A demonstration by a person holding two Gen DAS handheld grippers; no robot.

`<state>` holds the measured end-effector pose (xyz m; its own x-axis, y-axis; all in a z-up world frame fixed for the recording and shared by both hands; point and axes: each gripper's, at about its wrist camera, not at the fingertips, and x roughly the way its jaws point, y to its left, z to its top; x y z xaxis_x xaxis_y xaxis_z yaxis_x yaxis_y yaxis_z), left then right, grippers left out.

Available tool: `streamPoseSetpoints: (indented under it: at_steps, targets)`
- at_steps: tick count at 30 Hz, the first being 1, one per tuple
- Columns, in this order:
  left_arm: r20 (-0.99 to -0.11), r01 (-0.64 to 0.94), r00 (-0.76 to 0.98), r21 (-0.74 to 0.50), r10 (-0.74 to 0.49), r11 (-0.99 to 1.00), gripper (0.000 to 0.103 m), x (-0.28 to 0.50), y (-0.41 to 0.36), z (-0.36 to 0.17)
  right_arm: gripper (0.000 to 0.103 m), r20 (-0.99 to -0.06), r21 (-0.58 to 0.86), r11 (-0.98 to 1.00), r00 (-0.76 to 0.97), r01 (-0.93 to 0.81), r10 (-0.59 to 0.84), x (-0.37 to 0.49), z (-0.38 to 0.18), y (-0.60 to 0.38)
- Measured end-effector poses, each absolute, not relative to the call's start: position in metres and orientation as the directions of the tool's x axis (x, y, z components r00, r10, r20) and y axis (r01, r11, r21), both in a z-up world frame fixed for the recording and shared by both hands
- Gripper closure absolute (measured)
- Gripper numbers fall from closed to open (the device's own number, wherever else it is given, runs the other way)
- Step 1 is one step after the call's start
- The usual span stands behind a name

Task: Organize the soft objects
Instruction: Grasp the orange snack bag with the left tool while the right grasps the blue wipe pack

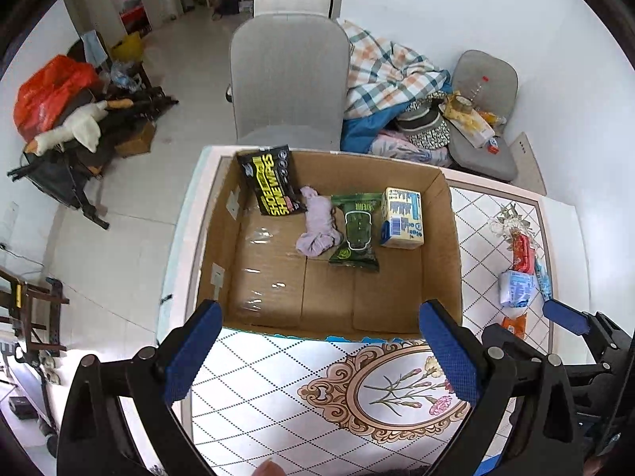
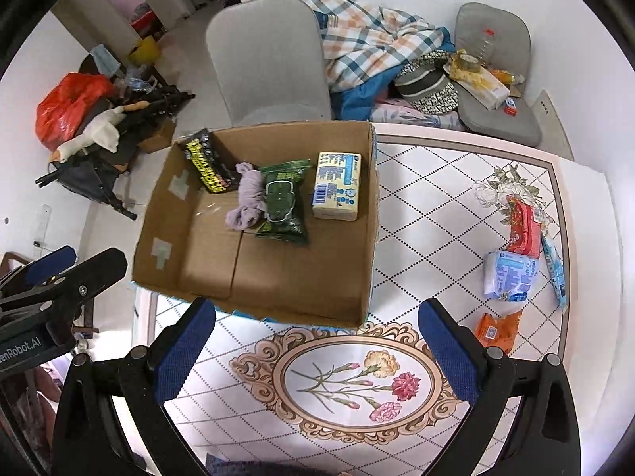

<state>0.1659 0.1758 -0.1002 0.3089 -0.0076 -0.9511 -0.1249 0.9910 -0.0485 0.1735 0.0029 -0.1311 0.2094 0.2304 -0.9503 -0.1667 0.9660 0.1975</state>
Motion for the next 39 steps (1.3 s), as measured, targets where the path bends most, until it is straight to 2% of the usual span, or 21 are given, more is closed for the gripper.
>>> streamPoseSetpoints:
  at_steps: [8,14,18,26,30,34,37,39]
  targets:
    - [-0.943,-0.053,0.332,-0.026,-0.007,0.998,0.001,0.166,0.129,-0.083,0.0,-0.922,0.274,0.954,0.25,-0.119,0.296,0.163,-0.123,-0.035]
    - [-0.955,0.095,0.294,-0.024,-0.051,0.995,0.001,0.184,0.039,-0.1,0.0,-0.94,0.246,0.968,0.255,0.043,0.228,0.161,-0.141,-0.133]
    - [-0.973,0.204,0.214,-0.042,-0.086,0.978,0.001,0.205,-0.043,-0.138,0.0,-0.962,0.189,0.968,0.228,0.163,0.149,0.162,-0.159,-0.214]
    - [-0.999,0.468,-0.01,-0.043,-0.043,0.883,0.001,0.204,-0.187,-0.249,0.0,-0.99,0.097,0.94,0.129,0.328,0.057,0.156,-0.213,-0.363]
    - [-0.996,0.682,-0.077,-0.017,0.048,0.731,0.001,0.173,-0.245,-0.31,0.0,-0.997,0.08,0.938,0.045,0.337,0.069,0.152,-0.249,-0.405]
    - [-0.983,0.806,-0.075,0.039,0.167,0.591,0.002,0.151,-0.276,-0.358,0.0,-0.998,0.054,0.949,-0.015,0.311,0.062,0.15,-0.277,-0.427]
    - [-0.979,0.813,-0.08,0.044,0.186,0.581,0.021,0.149,-0.284,-0.375,0.0,-0.997,0.048,0.956,-0.04,0.289,0.062,0.155,-0.291,-0.434]
    - [-0.982,0.774,-0.109,0.014,0.154,0.634,0.034,0.154,-0.281,-0.375,0.0,-0.996,0.065,0.958,-0.042,0.278,0.079,0.16,-0.296,-0.432]
